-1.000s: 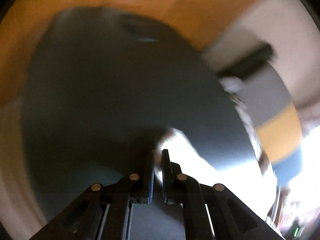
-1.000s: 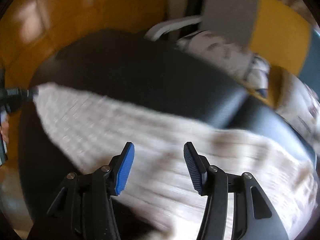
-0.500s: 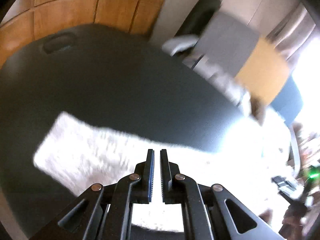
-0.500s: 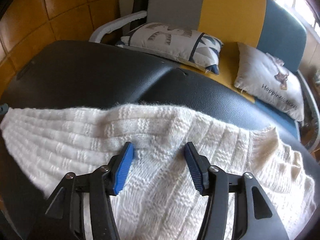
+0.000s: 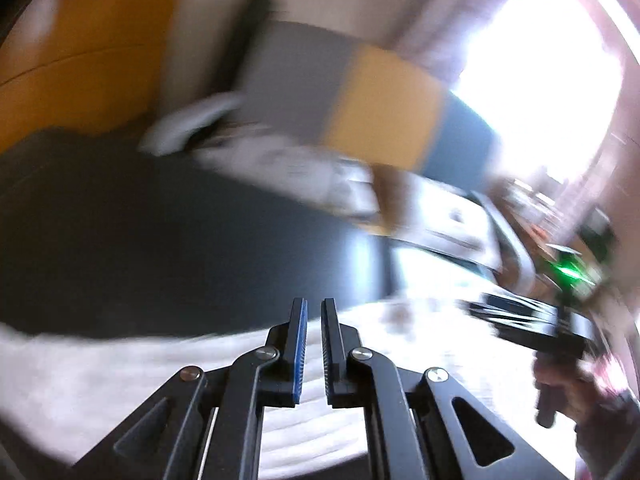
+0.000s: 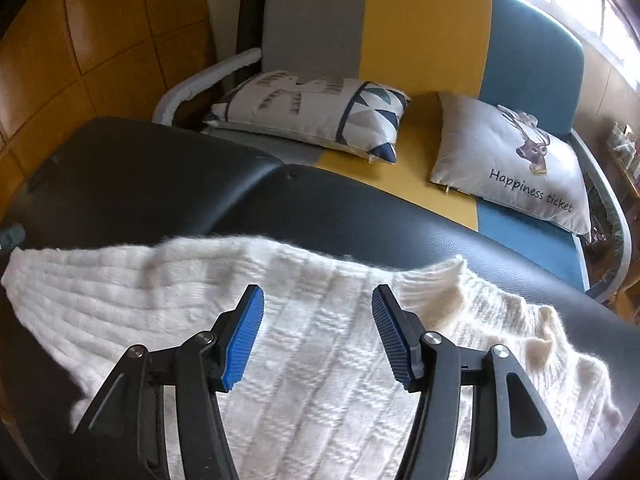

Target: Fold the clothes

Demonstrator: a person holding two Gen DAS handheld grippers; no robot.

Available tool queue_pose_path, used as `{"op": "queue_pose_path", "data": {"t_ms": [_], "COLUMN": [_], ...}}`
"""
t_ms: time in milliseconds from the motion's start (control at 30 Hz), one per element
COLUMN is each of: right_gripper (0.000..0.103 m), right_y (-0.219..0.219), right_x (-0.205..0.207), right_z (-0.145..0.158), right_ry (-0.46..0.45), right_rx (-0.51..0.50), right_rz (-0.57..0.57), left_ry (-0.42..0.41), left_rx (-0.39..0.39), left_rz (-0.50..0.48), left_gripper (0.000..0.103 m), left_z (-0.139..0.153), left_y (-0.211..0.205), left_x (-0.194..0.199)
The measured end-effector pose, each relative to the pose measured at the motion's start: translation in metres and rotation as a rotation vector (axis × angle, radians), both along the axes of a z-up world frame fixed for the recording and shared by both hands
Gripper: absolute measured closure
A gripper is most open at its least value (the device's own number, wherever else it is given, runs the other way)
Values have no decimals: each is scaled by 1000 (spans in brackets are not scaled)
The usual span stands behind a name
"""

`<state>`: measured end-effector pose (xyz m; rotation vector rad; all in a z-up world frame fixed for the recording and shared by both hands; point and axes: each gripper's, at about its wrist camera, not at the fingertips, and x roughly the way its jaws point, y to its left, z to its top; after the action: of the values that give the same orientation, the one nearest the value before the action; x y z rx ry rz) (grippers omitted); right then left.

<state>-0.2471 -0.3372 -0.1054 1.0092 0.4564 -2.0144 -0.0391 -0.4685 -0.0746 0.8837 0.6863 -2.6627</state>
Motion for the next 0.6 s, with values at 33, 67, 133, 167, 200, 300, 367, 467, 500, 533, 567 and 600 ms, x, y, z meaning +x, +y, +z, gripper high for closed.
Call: {"op": "queue_pose_path", "data": {"t_ms": [33,67,133,167,200,300,367,467,500,533,567,600], "right_gripper": [43,43,43,43,43,42,40,36,36,35,35,35], "right_y": [-1,-4,-8,-10,-10,-9,-8,-8,-8,-6,-3,0], "right_x": [-2,-4,-7,-9,-12,-14,-13,-15,-18,-18,-18,-17], "right_z": [-2,-6,-13,-16,-19,-25,-28,-31,-30,-27,-23,-19], "right_ry": [1,2,4,5,1,11,30,38,27,14,0,-14], "right_rx": [1,4,22,31,32,24,18,4,1,0,0,0], "right_rz": [1,2,-10,-18,-27,-42,-45,-50,-50,-43,-34,-24], "left_ry": [-17,-34,-69,-86,-103,-157,-213,-235,-237,-238,-221,-203], "left_rx": [7,14,28,35,42,63,96,161,153,144,128,112], "left_rz": [-20,-41,-82,-102,-123,-182,-152,-101,-95,-90,-96,-103], "left_gripper": [98,98,98,98,98,98,101,101,102,102,101,101], "left_z": [-5,-10,-21,-26,-31,-48,-69,-81,-78,-75,-69,-63], "left_y": [4,9,18,22,26,39,32,23,25,27,30,33], "left_x": [-13,-26,-52,-65,-78,-117,-119,-116,-117,-118,-114,-111]}}
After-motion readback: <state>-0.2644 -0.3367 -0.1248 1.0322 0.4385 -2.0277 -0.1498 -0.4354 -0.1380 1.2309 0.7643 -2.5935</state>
